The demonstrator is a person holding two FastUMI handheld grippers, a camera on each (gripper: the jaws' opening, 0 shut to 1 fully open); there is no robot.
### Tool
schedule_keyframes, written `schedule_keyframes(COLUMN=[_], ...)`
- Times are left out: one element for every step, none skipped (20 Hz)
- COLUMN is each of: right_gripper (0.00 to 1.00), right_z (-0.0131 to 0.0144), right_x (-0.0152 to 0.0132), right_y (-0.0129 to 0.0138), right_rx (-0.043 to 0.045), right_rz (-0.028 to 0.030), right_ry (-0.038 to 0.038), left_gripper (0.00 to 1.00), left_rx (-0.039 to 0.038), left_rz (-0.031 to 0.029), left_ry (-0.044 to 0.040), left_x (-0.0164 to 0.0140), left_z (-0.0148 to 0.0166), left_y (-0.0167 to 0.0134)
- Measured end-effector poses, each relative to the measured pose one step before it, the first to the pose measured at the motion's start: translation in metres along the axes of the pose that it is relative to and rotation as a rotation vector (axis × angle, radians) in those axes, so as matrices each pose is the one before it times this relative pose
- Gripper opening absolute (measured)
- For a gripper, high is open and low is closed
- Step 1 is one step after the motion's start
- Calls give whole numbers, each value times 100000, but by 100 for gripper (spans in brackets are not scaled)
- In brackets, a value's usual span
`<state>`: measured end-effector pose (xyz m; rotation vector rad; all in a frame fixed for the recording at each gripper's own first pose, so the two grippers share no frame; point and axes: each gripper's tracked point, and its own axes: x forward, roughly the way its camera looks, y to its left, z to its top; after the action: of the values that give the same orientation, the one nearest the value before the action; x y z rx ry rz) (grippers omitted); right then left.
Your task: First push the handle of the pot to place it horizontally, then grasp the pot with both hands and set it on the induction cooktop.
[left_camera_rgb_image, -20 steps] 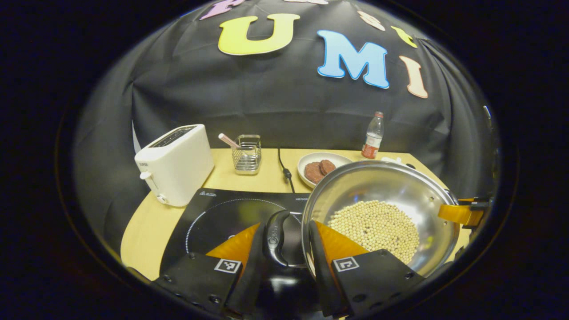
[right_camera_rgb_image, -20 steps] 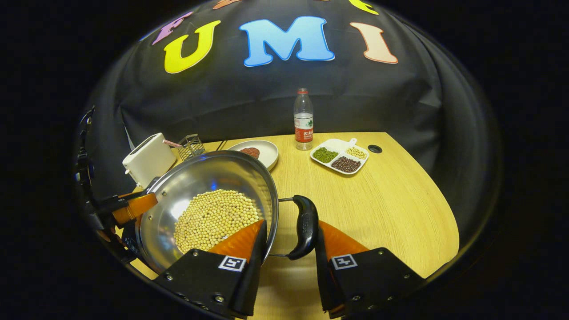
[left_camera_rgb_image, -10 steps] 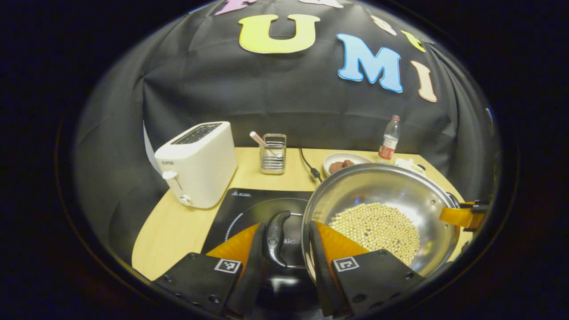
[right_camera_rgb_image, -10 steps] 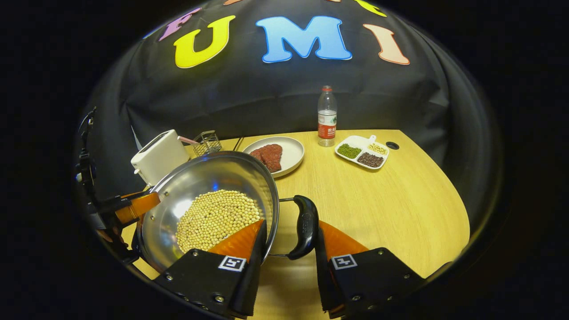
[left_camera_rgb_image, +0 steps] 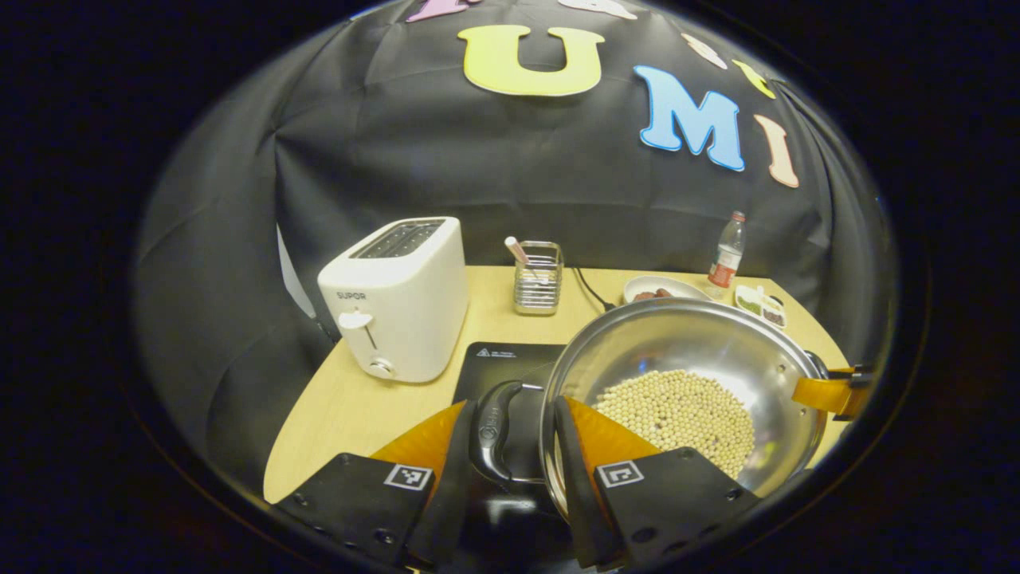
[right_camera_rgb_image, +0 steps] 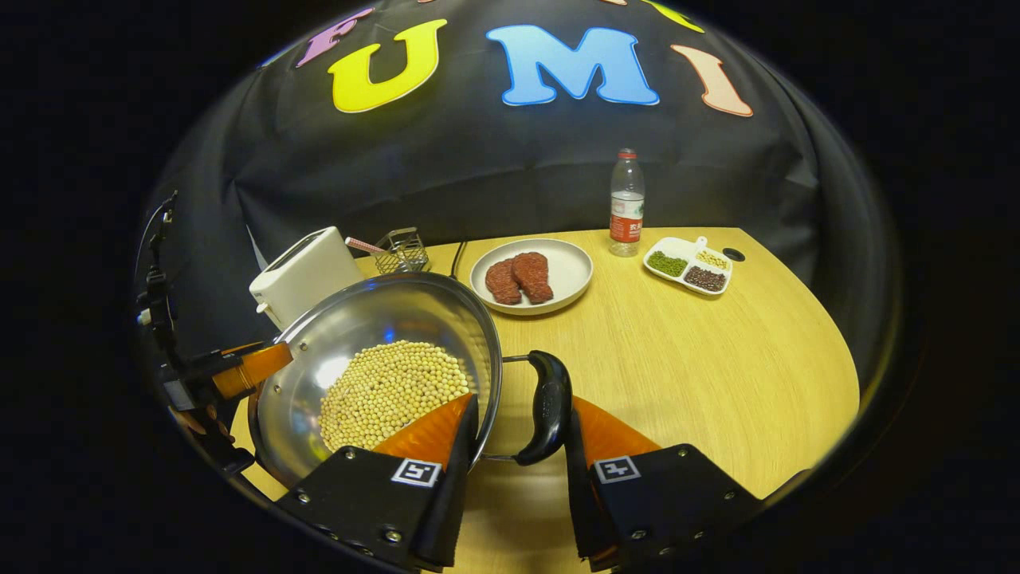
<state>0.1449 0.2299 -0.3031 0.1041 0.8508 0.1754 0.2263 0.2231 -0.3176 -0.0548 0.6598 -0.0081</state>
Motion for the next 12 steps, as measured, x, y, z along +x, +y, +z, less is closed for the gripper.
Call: schedule_keyframes(right_gripper=[55,55,55,55,55,55,55,55,55,55,55,55], right_z=[1,62,-154,-42,124,98,-50,154,-14,16,-18,279], right_x=[193,200,264,266,252,271,235,316,201,310,133,158], right_y=[509,444,499,381,434,454,343,337,231,219,218,89], right_rx=[4,112,38,223,626,676,634,313,638,878,962,835], right_rz=[225,109,106,81,191,256,94,43,-177,-119,180,281], right_ry=[-215,-163,388,472,-166,78,-298,-420,-286,93,-153,-344], left_gripper=[61,61,60,61,61,61,61,61,58,58,61,58], left_rx=[-254,-86,252,425,460,102,249,758,599,478,-306,-857], left_rz=[272,293,303,289,276,182,-14,-235,-99,21,193,91], left_ry=[59,-374,-184,-110,20,-407,-225,-631,-619,-994,-1040,-558], left_x=[143,184,43,214,59,43,343,346,370,245,228,146], left_z=[14,248,149,167,107,214,5,115,123,167,71,-1], left_y=[554,553,586,502,338,292,504,543,421,284,218,134])
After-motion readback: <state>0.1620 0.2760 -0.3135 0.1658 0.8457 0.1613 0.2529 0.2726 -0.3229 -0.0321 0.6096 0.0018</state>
